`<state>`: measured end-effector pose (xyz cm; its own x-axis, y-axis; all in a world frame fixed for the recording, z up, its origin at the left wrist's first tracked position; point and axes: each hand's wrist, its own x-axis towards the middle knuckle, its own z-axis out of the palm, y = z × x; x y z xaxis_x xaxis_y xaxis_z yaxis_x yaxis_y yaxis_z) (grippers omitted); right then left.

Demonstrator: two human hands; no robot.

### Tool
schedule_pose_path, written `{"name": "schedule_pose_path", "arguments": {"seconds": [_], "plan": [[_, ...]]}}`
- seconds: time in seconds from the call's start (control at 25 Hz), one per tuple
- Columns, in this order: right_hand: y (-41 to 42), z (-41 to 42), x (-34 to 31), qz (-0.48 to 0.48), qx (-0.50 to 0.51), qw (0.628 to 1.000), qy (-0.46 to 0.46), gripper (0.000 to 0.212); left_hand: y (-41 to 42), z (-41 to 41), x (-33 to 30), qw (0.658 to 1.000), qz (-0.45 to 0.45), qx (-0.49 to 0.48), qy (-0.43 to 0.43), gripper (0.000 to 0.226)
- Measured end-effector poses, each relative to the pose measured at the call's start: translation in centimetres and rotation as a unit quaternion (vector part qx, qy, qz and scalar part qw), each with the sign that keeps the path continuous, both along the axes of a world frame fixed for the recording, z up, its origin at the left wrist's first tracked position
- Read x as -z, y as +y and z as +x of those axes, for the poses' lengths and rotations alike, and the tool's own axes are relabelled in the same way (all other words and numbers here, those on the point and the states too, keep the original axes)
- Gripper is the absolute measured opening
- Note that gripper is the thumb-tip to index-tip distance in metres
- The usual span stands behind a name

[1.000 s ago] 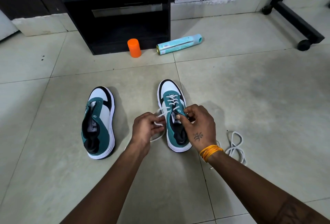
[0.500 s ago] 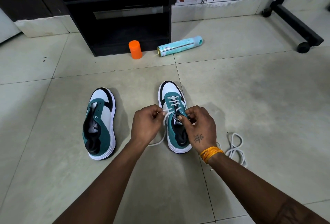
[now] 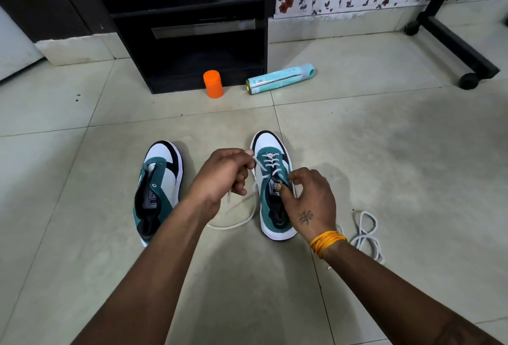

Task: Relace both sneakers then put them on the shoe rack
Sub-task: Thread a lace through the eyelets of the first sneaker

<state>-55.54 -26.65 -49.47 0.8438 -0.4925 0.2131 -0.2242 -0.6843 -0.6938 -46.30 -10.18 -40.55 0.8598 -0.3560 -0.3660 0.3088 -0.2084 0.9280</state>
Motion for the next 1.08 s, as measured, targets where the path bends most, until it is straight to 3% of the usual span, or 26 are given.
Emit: {"name": "schedule_pose_path", "arguments": {"seconds": [0.08,0.16,0.36,0.44,0.6,0.76,0.88,1.08], "plan": [[0.6,0.0,-1.7,-0.051,-0.053,0.995,-0.060,0.013,0.3,-0.2,-1.7,0.999,-0.032,0.012,0.020,0.032],[1.5,0.6,-4.2,-0.043,-0.087,0.989,-0.113,0.016,0.5,-0.5,-3.2,0.998,-0.048,0.026,0.032,0.032],[3.0,2.9,-7.6,-0.036,-0.159,0.974,-0.158,0.019,0.6,-1.3,-5.6,0.997,-0.045,0.047,0.027,0.034],[2.8,3.1,-6.9,-0.076,-0.154,0.976,-0.134,0.015,0.8,-1.4,-6.2,0.997,-0.050,0.046,0.029,0.035],[1.3,3.1,-5.5,-0.156,-0.132,0.977,0.055,0.016,1.2,-1.0,-6.0,0.998,-0.031,0.039,0.040,0.036],[2.4,2.2,-8.2,-0.090,-0.149,0.983,-0.059,0.039,1.0,-1.0,-4.7,0.998,-0.003,0.047,0.052,0.034],[3.3,2.0,-8.6,-0.099,-0.164,0.975,-0.109,0.023,0.8,-1.2,-4.5,0.998,0.004,0.052,0.039,0.034],[1.8,2.4,-6.6,-0.071,-0.113,0.990,-0.042,0.017,0.8,-1.2,-4.1,0.999,0.002,0.037,0.002,0.031]]}}
